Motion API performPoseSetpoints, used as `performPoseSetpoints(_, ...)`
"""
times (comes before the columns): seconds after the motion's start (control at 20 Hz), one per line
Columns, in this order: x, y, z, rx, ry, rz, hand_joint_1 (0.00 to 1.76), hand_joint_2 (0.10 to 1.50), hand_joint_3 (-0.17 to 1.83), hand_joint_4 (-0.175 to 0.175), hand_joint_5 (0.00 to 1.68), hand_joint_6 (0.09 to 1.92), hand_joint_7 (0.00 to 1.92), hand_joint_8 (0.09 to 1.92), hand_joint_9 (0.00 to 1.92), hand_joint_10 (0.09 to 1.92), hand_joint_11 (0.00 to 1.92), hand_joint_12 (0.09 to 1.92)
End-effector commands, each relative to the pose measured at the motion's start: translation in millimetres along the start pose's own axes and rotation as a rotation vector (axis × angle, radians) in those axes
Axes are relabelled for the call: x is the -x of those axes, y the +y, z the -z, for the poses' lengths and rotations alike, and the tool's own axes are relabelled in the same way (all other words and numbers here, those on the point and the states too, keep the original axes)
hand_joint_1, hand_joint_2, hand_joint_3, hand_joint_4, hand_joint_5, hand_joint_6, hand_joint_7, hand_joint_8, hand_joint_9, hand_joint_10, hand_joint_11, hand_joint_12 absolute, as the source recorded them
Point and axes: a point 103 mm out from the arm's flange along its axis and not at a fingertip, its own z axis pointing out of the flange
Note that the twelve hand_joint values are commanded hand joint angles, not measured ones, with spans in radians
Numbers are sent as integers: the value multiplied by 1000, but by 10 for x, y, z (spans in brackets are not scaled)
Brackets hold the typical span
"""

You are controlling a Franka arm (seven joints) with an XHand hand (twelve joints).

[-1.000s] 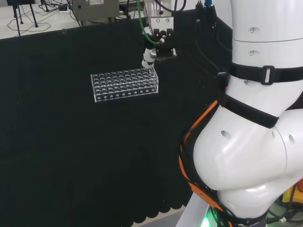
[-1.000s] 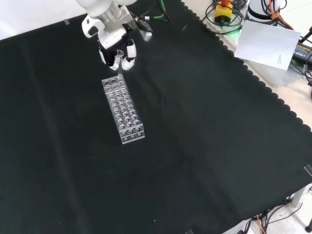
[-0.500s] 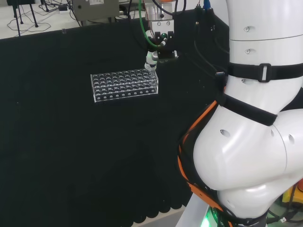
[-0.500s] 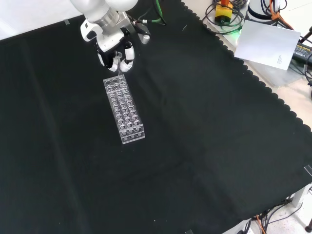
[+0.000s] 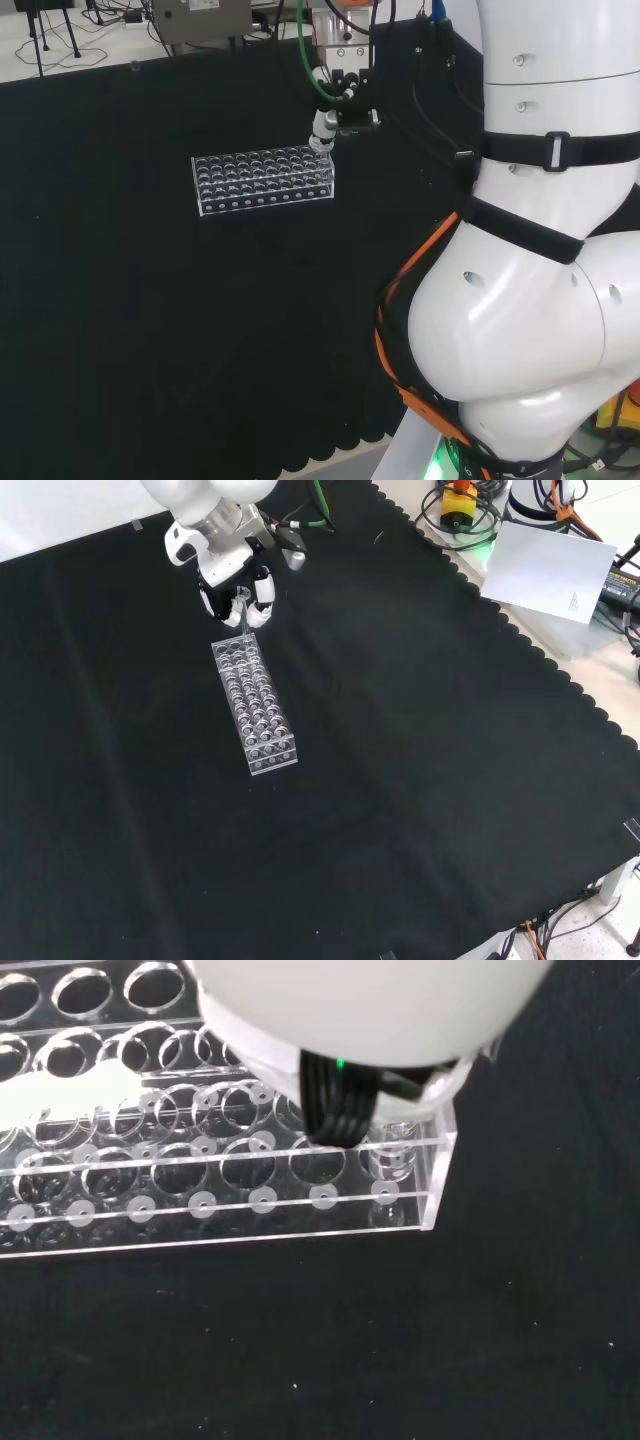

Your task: Put the test tube back in the rack.

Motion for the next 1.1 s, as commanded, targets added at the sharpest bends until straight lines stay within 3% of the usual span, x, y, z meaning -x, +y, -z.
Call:
performPoseSetpoints(0.05, -26, 2, -90, -4, 14, 7, 1332, 506, 886, -175, 1321, 650, 1375, 662, 1557, 805, 1305, 1037)
performPoseSetpoints(0.7, -179, 42, -188, -22, 13, 22, 1332, 506, 886, -175, 1321, 650, 1375, 662, 1556, 804, 1307, 1035)
performPoseSetpoints(0.85, -142, 17, -199, -12, 67, 37, 1332, 509, 882, -175, 1319, 651, 1373, 664, 1554, 805, 1302, 1036)
performPoseSetpoints(1.0, -83, -34, -194, -12, 110, 66, 1261, 597, 677, -175, 1212, 617, 1289, 729, 1397, 829, 1048, 1322)
performPoseSetpoints(1.1, -124, -47, -191, 2, 104, 86, 1186, 537, 653, -126, 956, 686, 997, 899, 1159, 935, 757, 1462)
